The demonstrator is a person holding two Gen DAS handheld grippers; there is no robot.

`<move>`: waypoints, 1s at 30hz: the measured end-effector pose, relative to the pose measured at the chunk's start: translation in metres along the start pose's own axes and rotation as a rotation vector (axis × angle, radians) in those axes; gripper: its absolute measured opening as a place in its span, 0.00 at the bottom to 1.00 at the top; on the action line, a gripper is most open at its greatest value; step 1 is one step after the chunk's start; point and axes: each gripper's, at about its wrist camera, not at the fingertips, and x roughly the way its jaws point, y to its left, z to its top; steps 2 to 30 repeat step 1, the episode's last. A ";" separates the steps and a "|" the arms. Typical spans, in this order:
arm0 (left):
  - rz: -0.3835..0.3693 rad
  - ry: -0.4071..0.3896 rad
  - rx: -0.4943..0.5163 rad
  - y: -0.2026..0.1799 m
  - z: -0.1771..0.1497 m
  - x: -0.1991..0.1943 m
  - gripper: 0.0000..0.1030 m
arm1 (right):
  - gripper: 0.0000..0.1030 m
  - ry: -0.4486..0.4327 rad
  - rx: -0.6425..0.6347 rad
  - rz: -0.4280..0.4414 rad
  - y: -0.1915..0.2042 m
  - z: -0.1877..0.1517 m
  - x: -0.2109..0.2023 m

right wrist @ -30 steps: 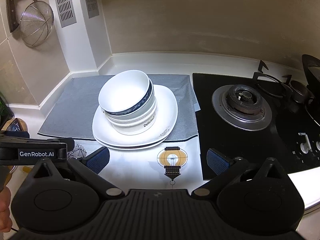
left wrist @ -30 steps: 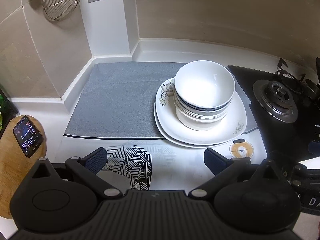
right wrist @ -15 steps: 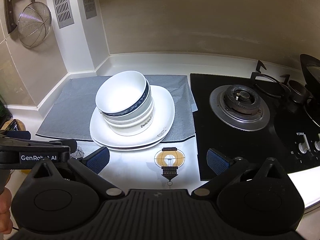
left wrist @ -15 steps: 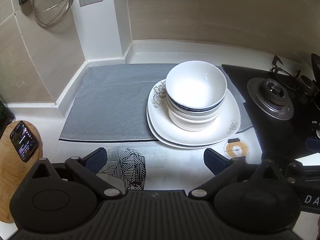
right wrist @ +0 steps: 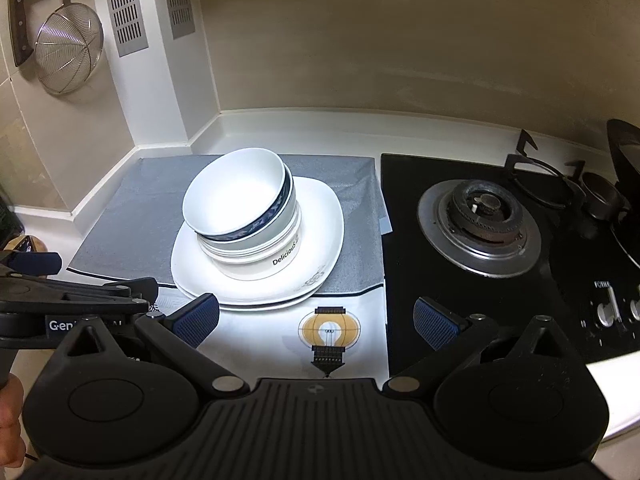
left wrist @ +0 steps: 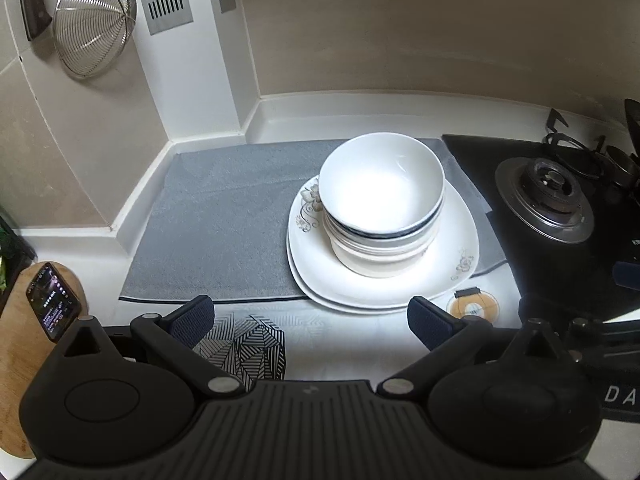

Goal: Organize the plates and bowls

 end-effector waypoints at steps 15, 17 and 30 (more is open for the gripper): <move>0.003 0.001 -0.006 0.000 0.001 0.001 1.00 | 1.00 -0.001 -0.007 0.005 -0.001 0.002 0.001; 0.003 0.001 -0.006 0.000 0.001 0.001 1.00 | 1.00 -0.001 -0.007 0.005 -0.001 0.002 0.001; 0.003 0.001 -0.006 0.000 0.001 0.001 1.00 | 1.00 -0.001 -0.007 0.005 -0.001 0.002 0.001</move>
